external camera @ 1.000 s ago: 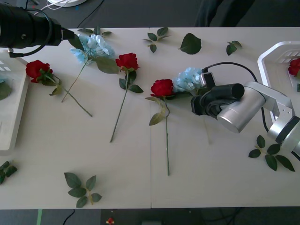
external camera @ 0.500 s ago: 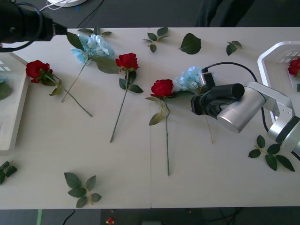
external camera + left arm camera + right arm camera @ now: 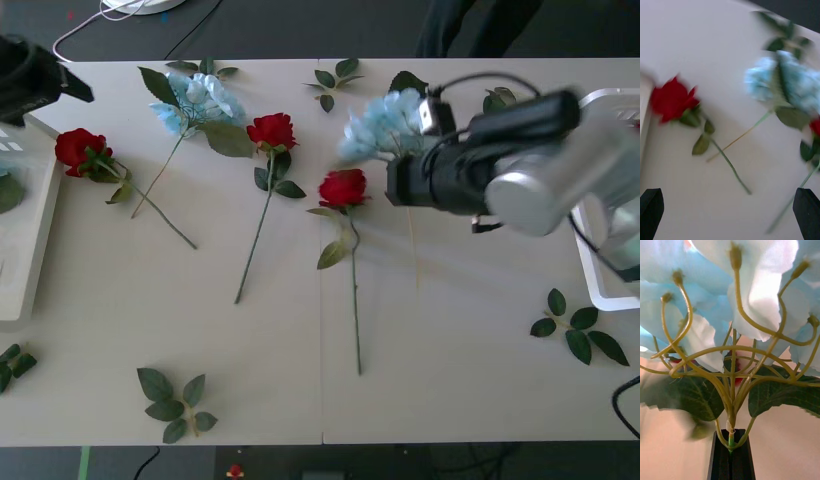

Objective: Place the red flowers into the right box and the blue flowers into the left box. If a person shows an open palm, hand one flower to the person first, then continue sorting.

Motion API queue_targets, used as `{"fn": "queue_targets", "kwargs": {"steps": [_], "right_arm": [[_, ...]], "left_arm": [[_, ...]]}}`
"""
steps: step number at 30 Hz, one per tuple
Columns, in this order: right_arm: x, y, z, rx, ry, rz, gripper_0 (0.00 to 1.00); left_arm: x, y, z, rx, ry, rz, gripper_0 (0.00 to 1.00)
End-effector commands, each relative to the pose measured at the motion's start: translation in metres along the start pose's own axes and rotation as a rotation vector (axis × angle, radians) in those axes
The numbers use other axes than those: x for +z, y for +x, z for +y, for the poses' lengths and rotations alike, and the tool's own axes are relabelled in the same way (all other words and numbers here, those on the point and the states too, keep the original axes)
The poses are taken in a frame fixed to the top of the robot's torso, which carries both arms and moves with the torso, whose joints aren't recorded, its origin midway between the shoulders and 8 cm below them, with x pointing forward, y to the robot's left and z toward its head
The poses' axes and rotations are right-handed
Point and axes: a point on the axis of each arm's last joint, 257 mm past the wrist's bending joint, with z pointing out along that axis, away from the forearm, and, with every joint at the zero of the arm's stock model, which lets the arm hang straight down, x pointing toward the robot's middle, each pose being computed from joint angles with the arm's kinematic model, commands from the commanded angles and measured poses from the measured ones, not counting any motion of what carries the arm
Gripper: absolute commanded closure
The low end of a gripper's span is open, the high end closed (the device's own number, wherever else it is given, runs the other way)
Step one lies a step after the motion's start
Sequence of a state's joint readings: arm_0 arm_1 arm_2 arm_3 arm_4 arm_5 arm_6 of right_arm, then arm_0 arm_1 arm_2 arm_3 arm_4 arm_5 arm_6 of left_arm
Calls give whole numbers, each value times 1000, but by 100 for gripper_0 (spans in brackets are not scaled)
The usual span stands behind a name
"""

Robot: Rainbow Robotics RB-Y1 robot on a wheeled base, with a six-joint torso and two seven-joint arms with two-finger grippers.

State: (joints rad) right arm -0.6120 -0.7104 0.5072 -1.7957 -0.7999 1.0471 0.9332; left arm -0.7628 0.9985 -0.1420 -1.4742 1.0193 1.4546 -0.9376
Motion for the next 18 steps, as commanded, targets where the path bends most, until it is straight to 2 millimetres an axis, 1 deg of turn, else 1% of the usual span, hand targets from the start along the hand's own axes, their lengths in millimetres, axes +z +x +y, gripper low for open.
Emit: {"fn": "queue_targets", "kwargs": {"steps": [1, 4, 5, 10, 11, 12, 15, 18], "right_arm": [[-53, -19, 29, -78, -101, -37, 100], [-78, -20, 59, -143, -206, -55, 100], [-83, -19, 65, -156, -230, -58, 100], [-115, -18, 119, -273, -424, -110, 100], [-118, -18, 126, -287, -451, -115, 100], [-126, -19, 136, -324, -496, -130, 100], [-142, -19, 159, -399, -599, -172, 100], [-153, -20, 177, -466, -674, -225, 100]], "left_arm": [[-21, -27, 26, -150, -27, -32, 0], [-4, -23, 34, -231, -35, -22, 0], [1, -23, 34, -243, -35, -26, 0], [45, -27, 46, -333, -32, -92, 0], [50, -29, 47, -331, -28, -103, 0], [58, -30, 52, -334, -30, -119, 0], [76, -33, 66, -340, -32, -158, 0], [89, -30, 81, -356, -46, -171, 0]]}}
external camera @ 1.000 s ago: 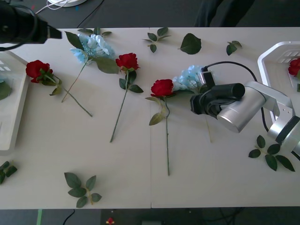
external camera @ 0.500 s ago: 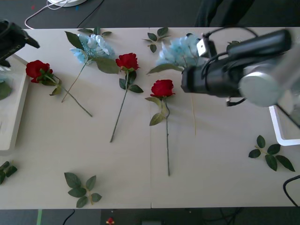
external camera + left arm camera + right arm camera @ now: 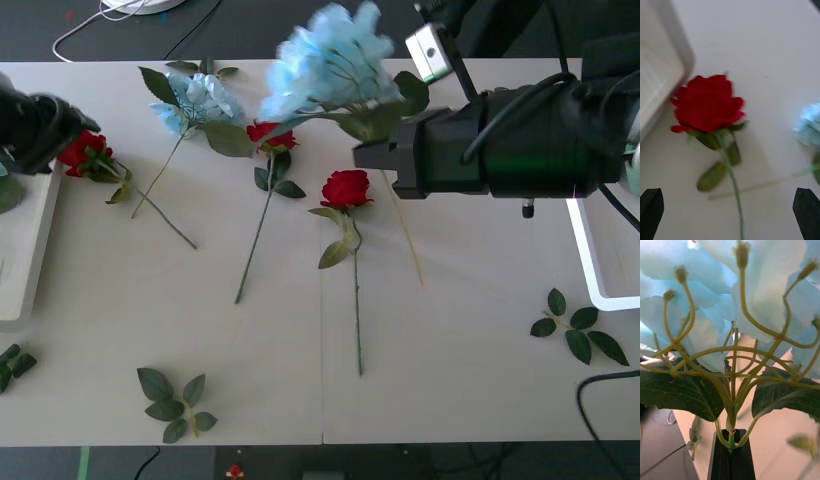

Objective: Place the red flowers into the right box and the blue flowers into the left box. If a person shows an open palm, hand one flower to the person first, then continue sorting.

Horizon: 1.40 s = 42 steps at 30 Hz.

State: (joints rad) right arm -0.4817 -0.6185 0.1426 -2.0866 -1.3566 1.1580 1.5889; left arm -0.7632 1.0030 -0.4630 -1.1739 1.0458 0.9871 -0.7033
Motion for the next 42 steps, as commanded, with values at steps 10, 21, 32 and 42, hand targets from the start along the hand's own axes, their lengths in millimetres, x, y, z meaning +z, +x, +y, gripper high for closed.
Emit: {"fn": "queue_targets", "kwargs": {"steps": [10, 21, 32, 42], "right_arm": [[1, -25, 68, -284, -213, -208, 100], [18, -23, 98, -302, -286, -310, 100], [7, -54, 77, -290, -197, -430, 100], [-46, -123, -15, -386, 160, -653, 100]], "left_arm": [[24, -30, 21, -98, 64, -116, 0], [8, -31, -16, -103, 148, -108, 0], [-36, -38, -39, -117, 152, -38, 0], [-37, -37, -41, -120, 155, -32, 0]]}}
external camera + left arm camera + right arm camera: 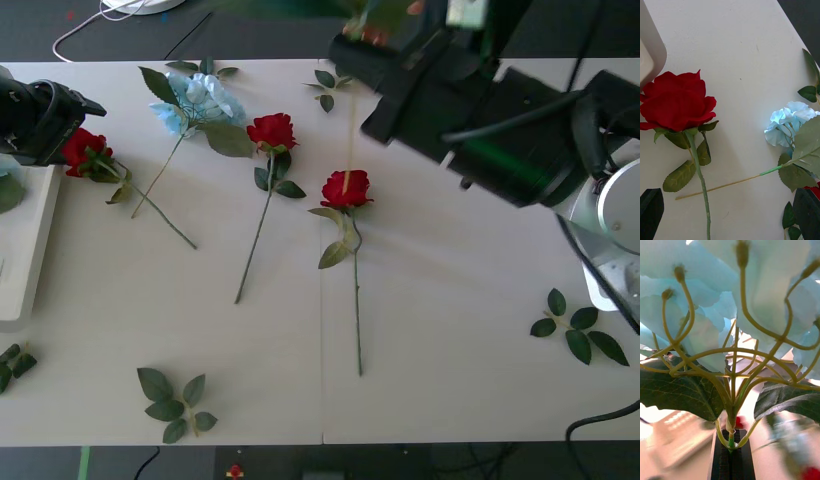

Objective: Place the red flowers into the right box and the blue flowers into the left box. If a person shows an open palm, hand one flower to the person first, then continue sorting.

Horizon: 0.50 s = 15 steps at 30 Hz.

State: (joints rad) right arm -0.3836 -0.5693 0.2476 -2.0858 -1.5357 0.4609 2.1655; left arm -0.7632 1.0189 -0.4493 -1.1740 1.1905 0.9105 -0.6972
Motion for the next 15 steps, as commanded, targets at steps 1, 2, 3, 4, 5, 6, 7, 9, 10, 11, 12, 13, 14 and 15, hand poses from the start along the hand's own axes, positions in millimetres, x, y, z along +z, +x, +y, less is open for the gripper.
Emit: {"fn": "queue_targets", "kwargs": {"steps": [1, 2, 3, 4, 5, 6, 7, 9, 10, 11, 12, 13, 14, 15], "right_arm": [[-21, -26, -57, -163, 139, -11, 100], [-25, -30, -67, -185, 163, -12, 100], [-29, -35, -82, -218, 197, -7, 100], [-33, -40, -97, -254, 230, -1, 100], [-35, -43, -104, -270, 247, -1, 100], [-38, -48, -117, -294, 275, 2, 100], [-40, -53, -130, -317, 302, 6, 100], [-42, -58, -148, -336, 337, 11, 100], [-43, -61, -159, -343, 356, 14, 100], [-44, -61, -165, -340, 365, 16, 100], [-44, -63, -175, -341, 383, 17, 100], [-44, -65, -185, -338, 402, 10, 100], [-45, -67, -190, -340, 411, 9, 100], [-44, -68, -198, -338, 426, 6, 100]], "left_arm": [[-27, -32, -17, -19, 23, -53, 0], [-27, -32, -17, -19, 23, -53, 0], [-27, -32, -17, -19, 23, -53, 0], [-27, -32, -17, -19, 23, -53, 0], [-27, -32, -17, -19, 23, -53, 0], [-27, -32, -17, -19, 23, -53, 0], [-27, -32, -17, -19, 23, -53, 0], [-27, -32, -17, -19, 23, -53, 0], [-27, -32, -17, -19, 23, -53, 0], [-27, -32, -17, -19, 23, -53, 0], [-27, -32, -17, -19, 23, -53, 0], [-27, -32, -17, -19, 23, -53, 0], [-27, -32, -17, -19, 23, -53, 0], [-27, -32, -17, -19, 23, -53, 0]]}}
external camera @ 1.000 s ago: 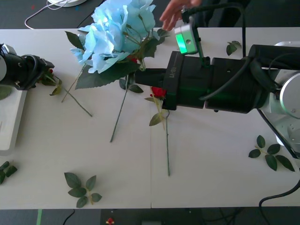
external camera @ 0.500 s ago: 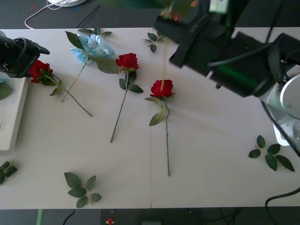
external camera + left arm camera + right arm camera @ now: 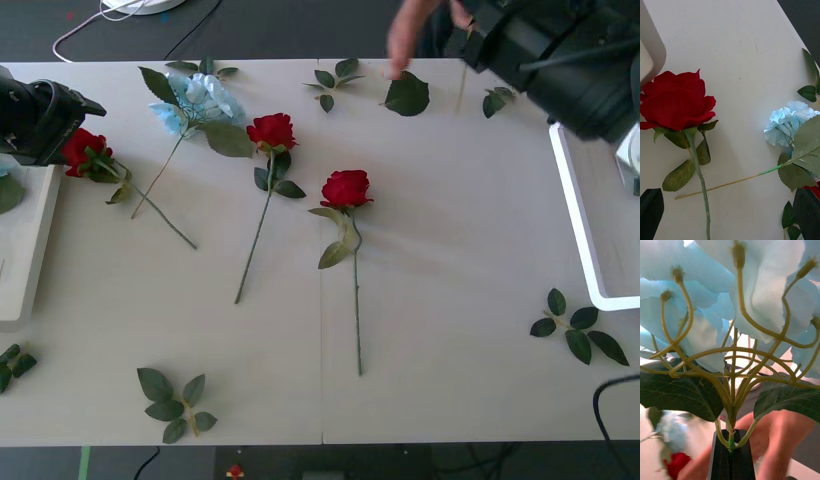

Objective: Place the red flowers into the right box and the blue flowers into the left box. If a person shows an open palm, hand one flower to the person first, then continue sorting.

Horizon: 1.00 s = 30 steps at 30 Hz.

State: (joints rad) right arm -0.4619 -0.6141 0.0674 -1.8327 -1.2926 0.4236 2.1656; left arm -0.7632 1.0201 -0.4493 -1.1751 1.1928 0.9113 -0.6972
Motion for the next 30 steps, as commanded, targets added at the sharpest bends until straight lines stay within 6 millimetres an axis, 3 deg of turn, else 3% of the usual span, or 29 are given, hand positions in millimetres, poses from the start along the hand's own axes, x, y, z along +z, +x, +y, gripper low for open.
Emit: {"fn": "queue_targets", "kwargs": {"steps": [1, 11, 21, 22, 23, 24, 30], "right_arm": [[15, -39, -38, -80, 66, -57, 100], [35, -44, -80, -92, 152, -62, 100], [38, -44, -86, -101, 163, -55, 98], [38, -44, -86, -99, 164, -55, 59], [38, -45, -86, -100, 163, -56, 15], [38, -45, -87, -97, 164, -59, 2], [39, -41, -83, -85, 152, -49, 0]], "left_arm": [[-27, -32, -16, -19, 22, -54, 0], [-27, -32, -16, -19, 22, -54, 0], [-27, -32, -16, -19, 22, -54, 0], [-27, -32, -16, -19, 22, -54, 0], [-27, -32, -16, -19, 22, -54, 0], [-27, -32, -16, -19, 22, -54, 0], [-27, -32, -16, -19, 22, -54, 0]]}}
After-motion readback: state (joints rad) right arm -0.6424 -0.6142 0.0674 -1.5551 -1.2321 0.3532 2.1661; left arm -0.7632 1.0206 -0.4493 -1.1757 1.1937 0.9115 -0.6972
